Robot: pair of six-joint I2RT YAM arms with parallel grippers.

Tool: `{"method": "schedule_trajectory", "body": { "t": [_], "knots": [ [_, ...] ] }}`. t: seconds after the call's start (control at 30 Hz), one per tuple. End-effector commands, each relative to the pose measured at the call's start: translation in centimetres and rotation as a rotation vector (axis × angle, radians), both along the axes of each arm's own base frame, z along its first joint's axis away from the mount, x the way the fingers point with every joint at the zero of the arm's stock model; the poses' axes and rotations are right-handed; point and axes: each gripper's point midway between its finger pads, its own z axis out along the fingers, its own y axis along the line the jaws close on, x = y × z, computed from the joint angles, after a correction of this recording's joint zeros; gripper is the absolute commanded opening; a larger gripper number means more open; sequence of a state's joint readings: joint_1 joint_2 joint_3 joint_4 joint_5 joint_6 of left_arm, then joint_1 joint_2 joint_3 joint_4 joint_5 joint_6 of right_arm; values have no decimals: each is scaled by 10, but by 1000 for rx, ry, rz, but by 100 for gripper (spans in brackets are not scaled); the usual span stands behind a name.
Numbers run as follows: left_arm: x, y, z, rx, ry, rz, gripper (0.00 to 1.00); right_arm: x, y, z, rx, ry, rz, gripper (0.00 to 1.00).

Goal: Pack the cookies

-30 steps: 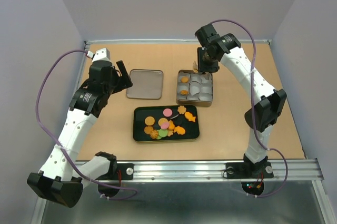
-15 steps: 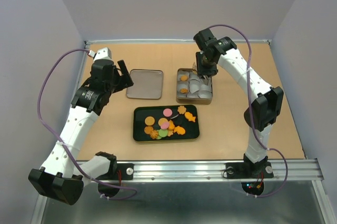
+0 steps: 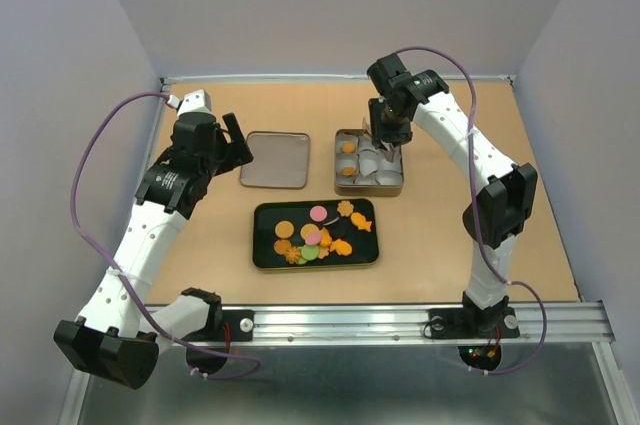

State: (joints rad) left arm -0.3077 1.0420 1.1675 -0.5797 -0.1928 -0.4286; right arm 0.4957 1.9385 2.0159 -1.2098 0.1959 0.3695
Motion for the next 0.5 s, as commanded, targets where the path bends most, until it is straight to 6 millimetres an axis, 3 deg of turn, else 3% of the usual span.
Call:
{"method": "schedule_trajectory", "body": {
  "t": [0.0, 0.17, 0.47],
  "knots": [
    [3, 1, 11, -13, -51, 18, 89, 9, 6, 15, 51, -58, 6, 48],
    [2, 0, 11, -19, -52, 14, 89, 6, 5, 18, 58, -61, 7, 49],
    [-1, 0, 10, -31, -55, 12, 89, 3, 4, 43, 86, -97, -1, 49]
  ]
}}
